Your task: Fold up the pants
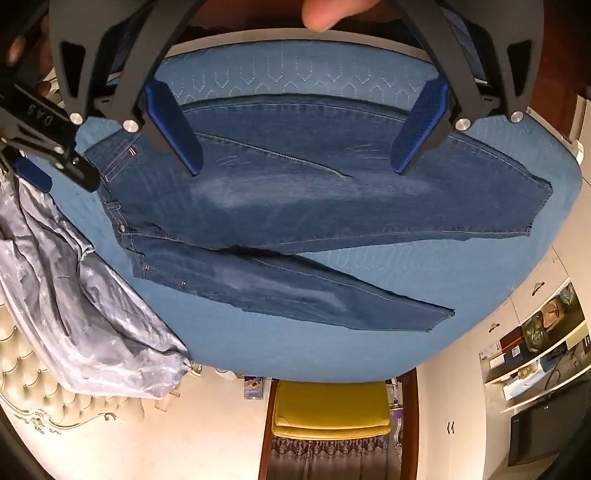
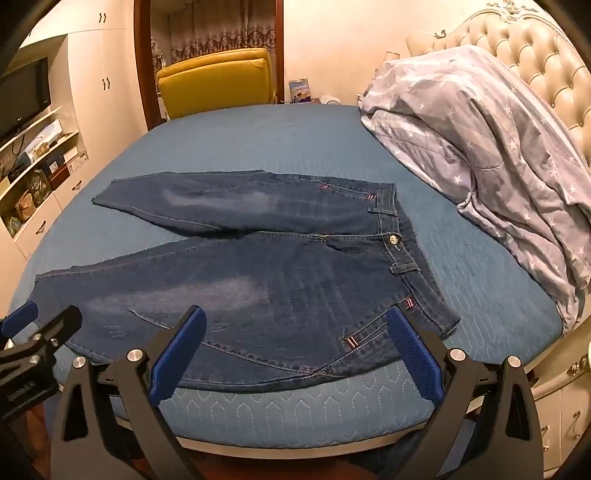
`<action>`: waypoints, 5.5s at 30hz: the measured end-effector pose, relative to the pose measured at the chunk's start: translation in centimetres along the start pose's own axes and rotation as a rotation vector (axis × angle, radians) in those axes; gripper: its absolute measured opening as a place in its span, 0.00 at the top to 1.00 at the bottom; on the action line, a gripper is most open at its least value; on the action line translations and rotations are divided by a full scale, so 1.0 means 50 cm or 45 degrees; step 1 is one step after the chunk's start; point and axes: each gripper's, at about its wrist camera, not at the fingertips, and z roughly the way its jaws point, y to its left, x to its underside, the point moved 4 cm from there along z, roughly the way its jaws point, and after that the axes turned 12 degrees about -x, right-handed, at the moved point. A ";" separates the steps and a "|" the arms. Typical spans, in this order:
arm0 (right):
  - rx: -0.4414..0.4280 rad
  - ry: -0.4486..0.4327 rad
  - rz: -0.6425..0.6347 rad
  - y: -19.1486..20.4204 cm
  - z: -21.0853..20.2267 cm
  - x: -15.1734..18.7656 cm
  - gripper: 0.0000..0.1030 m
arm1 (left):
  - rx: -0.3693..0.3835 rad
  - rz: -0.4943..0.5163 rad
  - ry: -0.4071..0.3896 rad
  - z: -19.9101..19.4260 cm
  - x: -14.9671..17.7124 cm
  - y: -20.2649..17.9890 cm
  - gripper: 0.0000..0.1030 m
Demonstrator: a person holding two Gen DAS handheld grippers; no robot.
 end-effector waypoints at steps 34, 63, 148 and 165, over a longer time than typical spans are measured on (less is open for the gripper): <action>0.025 0.003 -0.022 -0.009 0.000 -0.001 0.08 | 0.000 -0.015 -0.018 -0.002 0.006 -0.001 0.01; 0.012 0.004 -0.019 -0.008 0.002 -0.001 0.08 | 0.008 -0.022 -0.009 0.004 0.010 0.001 0.01; -0.585 0.053 0.201 -0.446 0.194 0.057 0.87 | 0.505 -0.906 0.382 0.558 -0.188 0.416 0.29; -0.544 0.072 0.196 -0.459 0.196 -0.002 0.87 | 0.538 -1.214 0.607 0.824 -0.256 0.434 0.99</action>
